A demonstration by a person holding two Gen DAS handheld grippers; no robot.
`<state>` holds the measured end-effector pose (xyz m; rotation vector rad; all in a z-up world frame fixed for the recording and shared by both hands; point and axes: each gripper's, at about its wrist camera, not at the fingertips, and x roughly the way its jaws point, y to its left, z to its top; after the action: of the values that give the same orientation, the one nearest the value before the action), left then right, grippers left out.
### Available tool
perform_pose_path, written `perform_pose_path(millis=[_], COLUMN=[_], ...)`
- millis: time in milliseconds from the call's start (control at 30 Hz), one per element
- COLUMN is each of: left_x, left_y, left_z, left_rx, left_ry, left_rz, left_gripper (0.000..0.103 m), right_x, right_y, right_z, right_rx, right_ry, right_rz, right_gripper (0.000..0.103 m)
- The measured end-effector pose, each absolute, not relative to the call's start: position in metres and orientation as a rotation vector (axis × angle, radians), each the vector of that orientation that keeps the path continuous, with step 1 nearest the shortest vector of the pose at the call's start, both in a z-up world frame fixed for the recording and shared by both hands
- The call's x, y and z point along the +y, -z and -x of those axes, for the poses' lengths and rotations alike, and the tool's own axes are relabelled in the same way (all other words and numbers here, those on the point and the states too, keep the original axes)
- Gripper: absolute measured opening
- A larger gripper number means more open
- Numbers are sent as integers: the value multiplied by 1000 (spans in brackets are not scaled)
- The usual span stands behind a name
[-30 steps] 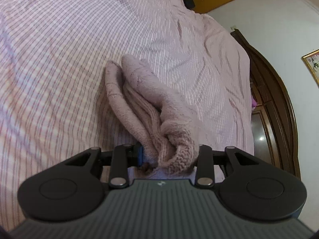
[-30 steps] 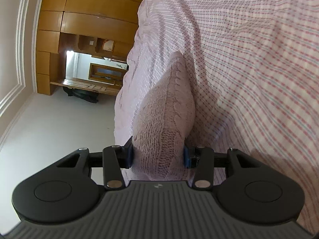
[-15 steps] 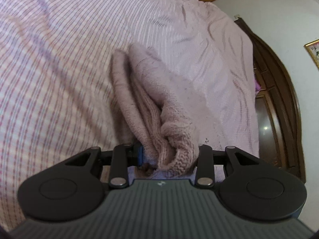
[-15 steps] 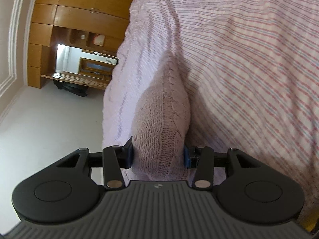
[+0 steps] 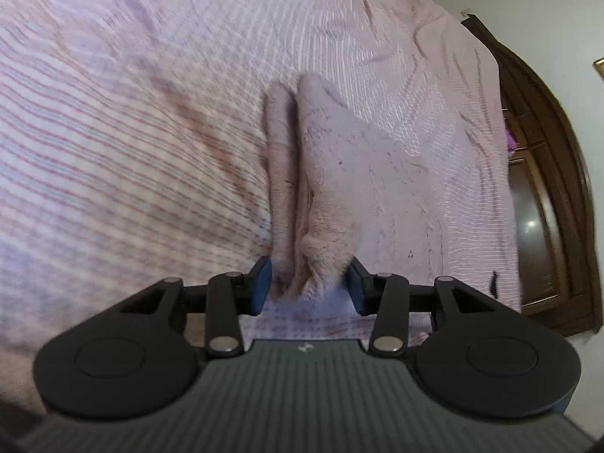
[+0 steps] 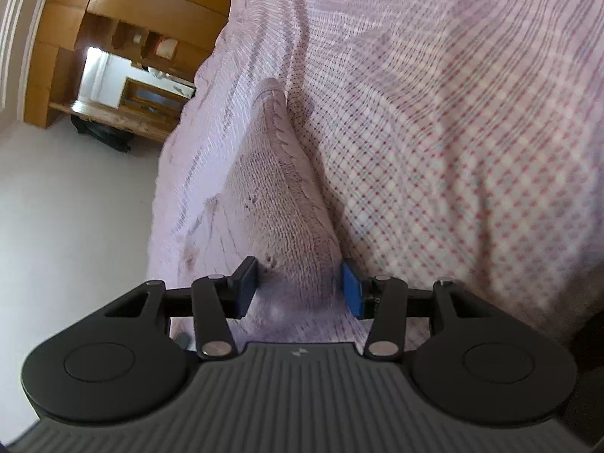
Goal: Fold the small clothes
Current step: 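Lower the folded bundle onto the bed and open both grippers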
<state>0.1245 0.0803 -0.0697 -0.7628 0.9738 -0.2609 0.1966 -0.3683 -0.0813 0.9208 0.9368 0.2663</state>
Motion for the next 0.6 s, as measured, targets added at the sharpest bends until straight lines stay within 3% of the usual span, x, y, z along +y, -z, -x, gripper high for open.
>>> perform_pose_path(millis=[167,367,533,600], left_x=[78,34,0,-6], left_y=[23,8,34,41], left_z=[-97,-113,-126,-129], left_rx=[864,799,836,846], left_ry=[225,257,176,130], left_rz=[645,511,309,241], left_gripper=[42,41,29,22], right_x=[-374,-338,-294,-291], right_y=[45,7,16,31], right_z=[-176,-176,-190,-196], right_rx=[878,795,804,818], right_ry=[-225,-355,-375,-326], right_rz=[-781,-609,-368,-294], right_gripper=[46,23,14,0])
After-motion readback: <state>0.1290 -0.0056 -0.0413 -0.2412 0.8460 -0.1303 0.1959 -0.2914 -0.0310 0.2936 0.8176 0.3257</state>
